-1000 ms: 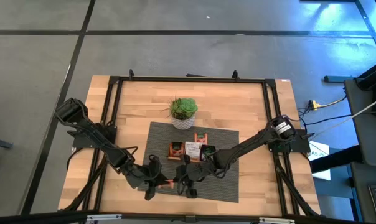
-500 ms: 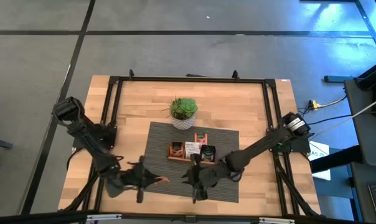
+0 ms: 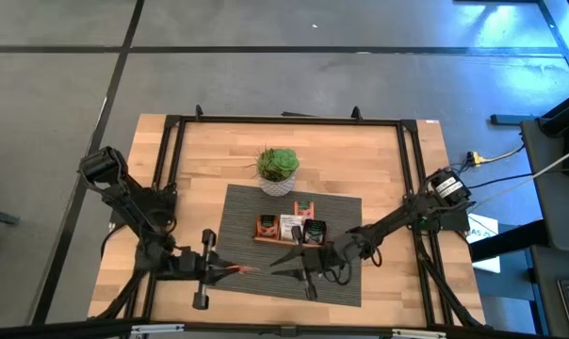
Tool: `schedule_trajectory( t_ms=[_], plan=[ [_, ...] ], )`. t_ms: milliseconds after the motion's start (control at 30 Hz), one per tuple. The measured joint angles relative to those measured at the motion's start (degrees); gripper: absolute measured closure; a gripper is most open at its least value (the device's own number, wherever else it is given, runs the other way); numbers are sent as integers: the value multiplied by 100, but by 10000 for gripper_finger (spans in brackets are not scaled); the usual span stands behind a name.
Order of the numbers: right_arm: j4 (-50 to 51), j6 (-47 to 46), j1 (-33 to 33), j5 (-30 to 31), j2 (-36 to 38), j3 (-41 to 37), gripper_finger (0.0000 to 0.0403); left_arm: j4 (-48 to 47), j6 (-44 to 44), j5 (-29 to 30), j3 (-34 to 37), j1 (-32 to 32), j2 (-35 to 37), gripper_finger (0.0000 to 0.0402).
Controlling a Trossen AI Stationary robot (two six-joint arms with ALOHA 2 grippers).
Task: Pick & Place Tea
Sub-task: Put the orange tea bag into the left section of the wooden organizer
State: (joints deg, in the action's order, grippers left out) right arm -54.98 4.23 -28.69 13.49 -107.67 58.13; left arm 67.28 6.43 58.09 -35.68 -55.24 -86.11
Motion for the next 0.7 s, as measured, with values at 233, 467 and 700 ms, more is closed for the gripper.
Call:
schedule_trajectory(
  t_ms=[233, 467, 700],
  plan=[
    [-104, 397, 42, -5, -7, 292, 314, 1545, 2024, -2077, -2, 396, 0, 392],
    [156, 652, 97, -20, -8, 782, 313, 1736, 2758, -3210, -2, 740, 0, 391],
    [678, 597, 304, -303, -8, 1181, 281, 1686, 2739, -3404, -2, 997, 0, 391]
  ],
)
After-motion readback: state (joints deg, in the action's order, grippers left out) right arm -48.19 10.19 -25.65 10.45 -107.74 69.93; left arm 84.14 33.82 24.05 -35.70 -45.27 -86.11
